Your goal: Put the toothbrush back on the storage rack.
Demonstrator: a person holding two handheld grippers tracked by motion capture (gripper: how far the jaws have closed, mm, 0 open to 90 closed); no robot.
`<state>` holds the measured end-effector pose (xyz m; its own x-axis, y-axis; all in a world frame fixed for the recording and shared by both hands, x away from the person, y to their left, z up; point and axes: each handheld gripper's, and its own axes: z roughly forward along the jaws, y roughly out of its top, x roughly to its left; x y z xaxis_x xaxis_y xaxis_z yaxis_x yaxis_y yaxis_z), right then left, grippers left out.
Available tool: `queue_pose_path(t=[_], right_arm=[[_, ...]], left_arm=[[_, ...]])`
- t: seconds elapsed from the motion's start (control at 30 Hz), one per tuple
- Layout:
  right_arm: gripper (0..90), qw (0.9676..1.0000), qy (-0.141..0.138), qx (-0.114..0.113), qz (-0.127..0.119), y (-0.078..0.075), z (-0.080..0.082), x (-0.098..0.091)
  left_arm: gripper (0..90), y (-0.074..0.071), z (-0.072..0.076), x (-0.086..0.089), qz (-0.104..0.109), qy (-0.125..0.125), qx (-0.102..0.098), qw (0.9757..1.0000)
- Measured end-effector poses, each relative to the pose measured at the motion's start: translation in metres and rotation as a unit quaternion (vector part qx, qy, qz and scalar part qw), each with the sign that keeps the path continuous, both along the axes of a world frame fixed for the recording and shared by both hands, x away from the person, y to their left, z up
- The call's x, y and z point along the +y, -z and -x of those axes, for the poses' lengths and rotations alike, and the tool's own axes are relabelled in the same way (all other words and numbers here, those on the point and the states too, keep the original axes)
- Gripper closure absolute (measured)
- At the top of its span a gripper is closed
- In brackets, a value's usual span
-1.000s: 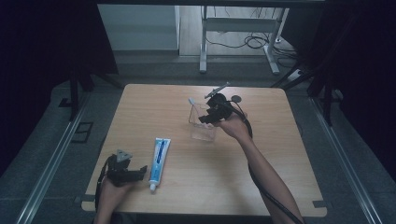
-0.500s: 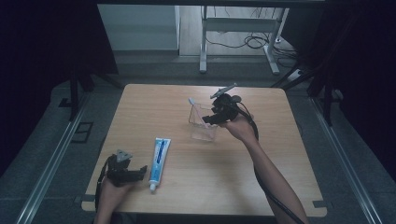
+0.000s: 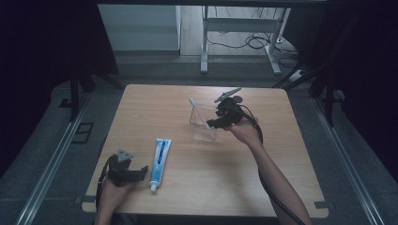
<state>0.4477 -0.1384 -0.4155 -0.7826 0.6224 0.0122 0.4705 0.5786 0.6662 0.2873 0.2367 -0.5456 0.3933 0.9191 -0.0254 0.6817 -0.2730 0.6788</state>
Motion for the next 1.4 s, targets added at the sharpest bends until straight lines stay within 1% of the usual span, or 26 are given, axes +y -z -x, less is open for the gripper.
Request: queue_pose_path(t=[0.13, 0.3, 0.57, 0.83, 1.13, 1.4], right_arm=[[38.1, 1.0000, -0.003, -0.002, -0.006, -0.002, 0.003, 0.000], [37.4, 0.9998, -0.006, -0.014, -0.011, -0.006, 0.011, -0.002], [33.4, 0.9996, -0.006, -0.025, -0.015, -0.007, 0.022, -0.011], [26.2, 0.9992, 0.006, -0.028, -0.029, -0.006, 0.029, -0.027], [15.8, 0.9989, 0.004, -0.040, -0.025, -0.003, 0.043, -0.041], [12.5, 0.9983, 0.003, -0.054, -0.023, 0.002, 0.058, -0.053]], left_arm=[[8.7, 0.000, 0.000, 0.000, 0.000, 0.000, 0.000, 1.0000], [8.7, 0.000, 0.000, 0.000, 0.000, 0.000, 0.000, 1.0000], [8.8, 0.000, 0.000, 0.000, 0.000, -0.001, 0.000, 1.0000], [8.8, 0.000, 0.000, 0.000, 0.000, -0.001, 0.000, 1.0000], [9.0, 0.000, 0.001, -0.001, 0.002, -0.003, 0.000, 1.0000], [9.0, 0.000, 0.001, -0.001, 0.002, -0.004, 0.001, 1.0000]])
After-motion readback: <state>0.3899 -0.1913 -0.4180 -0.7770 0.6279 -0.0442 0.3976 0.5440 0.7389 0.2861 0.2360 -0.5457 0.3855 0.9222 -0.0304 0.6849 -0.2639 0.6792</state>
